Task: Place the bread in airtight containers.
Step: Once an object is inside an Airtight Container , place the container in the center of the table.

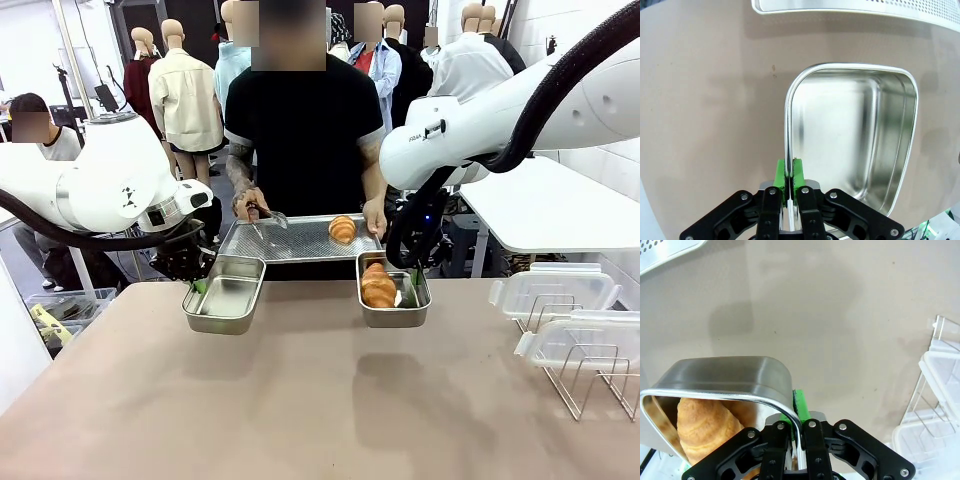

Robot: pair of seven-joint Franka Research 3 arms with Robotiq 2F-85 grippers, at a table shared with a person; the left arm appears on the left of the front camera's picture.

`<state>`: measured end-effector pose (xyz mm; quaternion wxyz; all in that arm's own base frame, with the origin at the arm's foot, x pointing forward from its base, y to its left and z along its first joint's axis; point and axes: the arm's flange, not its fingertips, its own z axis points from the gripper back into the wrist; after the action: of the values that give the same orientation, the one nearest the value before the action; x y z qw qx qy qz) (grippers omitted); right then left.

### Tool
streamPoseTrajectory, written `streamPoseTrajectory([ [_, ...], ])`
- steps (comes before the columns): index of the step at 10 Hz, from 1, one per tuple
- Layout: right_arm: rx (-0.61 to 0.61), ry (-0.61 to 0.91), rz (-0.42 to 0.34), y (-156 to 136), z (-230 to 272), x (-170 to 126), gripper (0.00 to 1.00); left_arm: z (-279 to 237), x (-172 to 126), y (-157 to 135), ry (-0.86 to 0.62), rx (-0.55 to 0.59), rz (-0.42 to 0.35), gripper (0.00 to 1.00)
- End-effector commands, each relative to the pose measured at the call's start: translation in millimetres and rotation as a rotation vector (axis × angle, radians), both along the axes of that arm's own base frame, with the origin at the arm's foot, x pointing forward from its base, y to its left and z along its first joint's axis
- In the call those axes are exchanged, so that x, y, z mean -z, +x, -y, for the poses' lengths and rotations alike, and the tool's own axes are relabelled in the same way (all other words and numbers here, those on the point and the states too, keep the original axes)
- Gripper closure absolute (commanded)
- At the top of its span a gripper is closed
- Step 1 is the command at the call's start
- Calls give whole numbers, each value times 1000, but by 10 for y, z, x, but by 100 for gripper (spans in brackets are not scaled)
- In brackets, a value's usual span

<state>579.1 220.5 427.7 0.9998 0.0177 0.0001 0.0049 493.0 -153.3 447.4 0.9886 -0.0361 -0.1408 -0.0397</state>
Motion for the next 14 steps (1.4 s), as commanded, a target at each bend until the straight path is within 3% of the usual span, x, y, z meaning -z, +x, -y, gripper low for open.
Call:
streamPoseTrajectory([
  [1, 2, -2, 7, -33, 13, -22, 100, -9, -42, 22, 15, 5, 10, 100],
  [6, 0, 0, 0, 0, 0, 0, 100, -9, -42, 22, 15, 5, 10, 100],
  [10, 26, 2, -23, 331, 2, 369, 100, -9, -42, 22, 15, 5, 10, 100],
  [14, -13, 27, -130, 551, 28, 791, 100, -9, -42, 22, 15, 5, 10, 100],
])
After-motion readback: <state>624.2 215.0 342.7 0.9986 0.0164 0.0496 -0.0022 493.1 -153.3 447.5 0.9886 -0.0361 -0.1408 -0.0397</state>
